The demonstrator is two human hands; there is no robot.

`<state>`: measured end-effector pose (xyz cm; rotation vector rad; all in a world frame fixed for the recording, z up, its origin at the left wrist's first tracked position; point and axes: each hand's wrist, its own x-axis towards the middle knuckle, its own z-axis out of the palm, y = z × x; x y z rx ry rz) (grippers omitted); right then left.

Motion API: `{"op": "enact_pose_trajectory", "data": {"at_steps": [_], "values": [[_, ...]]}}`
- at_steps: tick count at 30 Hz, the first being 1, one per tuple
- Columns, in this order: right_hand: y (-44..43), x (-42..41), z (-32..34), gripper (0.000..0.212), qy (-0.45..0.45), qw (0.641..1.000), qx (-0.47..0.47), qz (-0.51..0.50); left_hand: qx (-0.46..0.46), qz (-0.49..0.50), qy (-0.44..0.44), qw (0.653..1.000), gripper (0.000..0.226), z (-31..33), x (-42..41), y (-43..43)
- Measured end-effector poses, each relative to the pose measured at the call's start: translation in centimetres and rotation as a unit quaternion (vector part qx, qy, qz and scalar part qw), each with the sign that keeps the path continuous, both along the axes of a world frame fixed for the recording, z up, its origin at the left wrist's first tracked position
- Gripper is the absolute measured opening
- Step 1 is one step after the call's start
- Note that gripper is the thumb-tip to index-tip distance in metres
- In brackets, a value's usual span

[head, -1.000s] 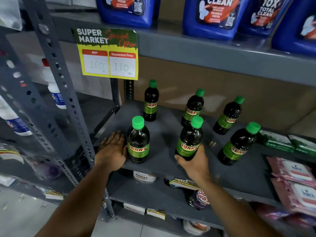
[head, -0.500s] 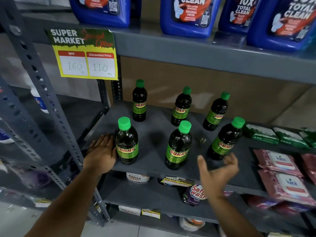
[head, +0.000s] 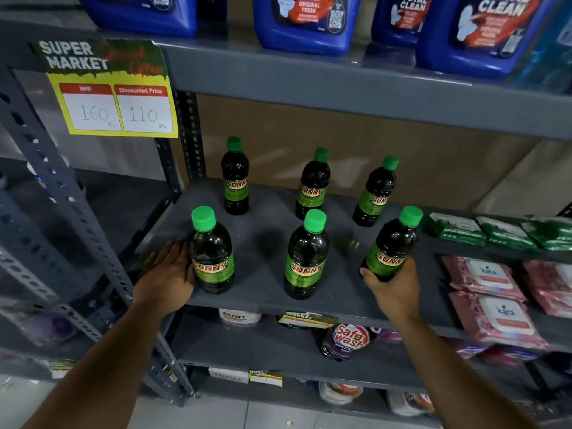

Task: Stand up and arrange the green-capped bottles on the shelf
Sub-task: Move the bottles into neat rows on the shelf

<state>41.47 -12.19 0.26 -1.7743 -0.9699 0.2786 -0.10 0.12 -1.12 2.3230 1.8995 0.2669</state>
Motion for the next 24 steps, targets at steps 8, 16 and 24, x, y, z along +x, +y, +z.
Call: {"op": "enact_pose_trajectory", "data": {"at_steps": [8, 16, 24], "values": [[-3.7, -1.6, -1.6, 0.055, -0.026, 0.999, -0.004, -0.023, 0.003, -0.004, -0.007, 1.0, 0.06, 0.0, 0.0, -0.1], [-4.2, -2.1, -1.3, 0.056, -0.032, 0.999, -0.008, -0.026, -0.01, -0.008, -0.011, 1.0, 0.059, 0.5, 0.1, -0.3], [-4.4, -2.5, -1.2, 0.057, -0.038, 0.999, -0.02, -0.032, -0.003, -0.026, -0.012, 1.0, 0.056, 1.1, 0.2, -0.7]]}}
